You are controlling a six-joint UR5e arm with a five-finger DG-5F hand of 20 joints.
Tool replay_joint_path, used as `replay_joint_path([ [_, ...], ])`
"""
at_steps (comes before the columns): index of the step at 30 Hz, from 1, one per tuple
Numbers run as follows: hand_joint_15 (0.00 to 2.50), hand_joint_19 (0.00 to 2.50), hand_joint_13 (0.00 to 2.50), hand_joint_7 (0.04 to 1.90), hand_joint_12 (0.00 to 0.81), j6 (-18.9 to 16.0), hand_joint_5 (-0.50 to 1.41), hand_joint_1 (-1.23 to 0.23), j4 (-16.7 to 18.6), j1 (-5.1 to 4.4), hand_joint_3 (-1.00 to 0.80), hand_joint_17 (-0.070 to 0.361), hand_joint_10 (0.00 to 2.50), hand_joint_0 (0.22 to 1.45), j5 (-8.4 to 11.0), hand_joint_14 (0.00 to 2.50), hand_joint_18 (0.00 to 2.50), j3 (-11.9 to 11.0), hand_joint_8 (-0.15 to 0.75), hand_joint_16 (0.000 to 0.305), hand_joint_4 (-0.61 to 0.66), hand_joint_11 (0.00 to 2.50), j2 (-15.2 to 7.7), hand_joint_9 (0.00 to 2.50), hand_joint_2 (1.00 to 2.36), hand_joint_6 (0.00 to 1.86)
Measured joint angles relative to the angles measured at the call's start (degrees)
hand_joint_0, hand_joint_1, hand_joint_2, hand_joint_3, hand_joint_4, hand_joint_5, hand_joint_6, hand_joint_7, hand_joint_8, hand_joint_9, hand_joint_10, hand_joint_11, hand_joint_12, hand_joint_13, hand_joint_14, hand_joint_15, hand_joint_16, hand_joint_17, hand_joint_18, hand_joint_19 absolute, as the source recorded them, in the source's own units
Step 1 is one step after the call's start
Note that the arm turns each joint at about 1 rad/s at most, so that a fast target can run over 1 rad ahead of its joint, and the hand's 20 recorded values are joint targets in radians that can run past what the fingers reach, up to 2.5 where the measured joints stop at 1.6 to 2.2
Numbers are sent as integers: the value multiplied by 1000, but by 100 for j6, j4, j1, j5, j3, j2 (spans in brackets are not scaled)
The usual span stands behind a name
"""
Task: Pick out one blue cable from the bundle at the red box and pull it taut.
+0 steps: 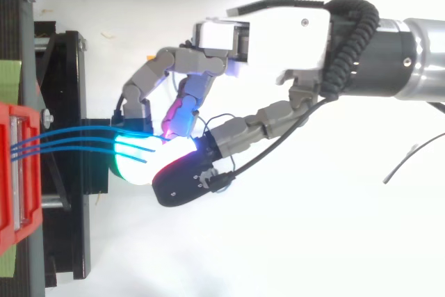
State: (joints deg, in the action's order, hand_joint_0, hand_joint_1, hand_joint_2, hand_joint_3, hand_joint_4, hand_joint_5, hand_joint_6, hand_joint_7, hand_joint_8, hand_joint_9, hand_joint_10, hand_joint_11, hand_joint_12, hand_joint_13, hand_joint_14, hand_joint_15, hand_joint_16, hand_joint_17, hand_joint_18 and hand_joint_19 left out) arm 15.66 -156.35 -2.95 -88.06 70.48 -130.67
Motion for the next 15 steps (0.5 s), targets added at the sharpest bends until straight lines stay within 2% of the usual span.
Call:
replay_joint_path([
  [6,504,614,1057,918,411,-23,-158,-775,-354,2,-76,127,25,648,-102,21,938,0,334,56,-90,865,152,1262,1014,912],
  [10,507,626,1054,911,410,-120,-162,-775,-414,2,-97,125,26,649,-120,18,931,0,332,56,-92,862,180,1256,1015,911],
  [15,513,637,1043,917,398,-628,-172,-769,-427,-22,-136,119,26,656,-104,19,908,0,321,53,-107,877,181,1243,1017,910],
])
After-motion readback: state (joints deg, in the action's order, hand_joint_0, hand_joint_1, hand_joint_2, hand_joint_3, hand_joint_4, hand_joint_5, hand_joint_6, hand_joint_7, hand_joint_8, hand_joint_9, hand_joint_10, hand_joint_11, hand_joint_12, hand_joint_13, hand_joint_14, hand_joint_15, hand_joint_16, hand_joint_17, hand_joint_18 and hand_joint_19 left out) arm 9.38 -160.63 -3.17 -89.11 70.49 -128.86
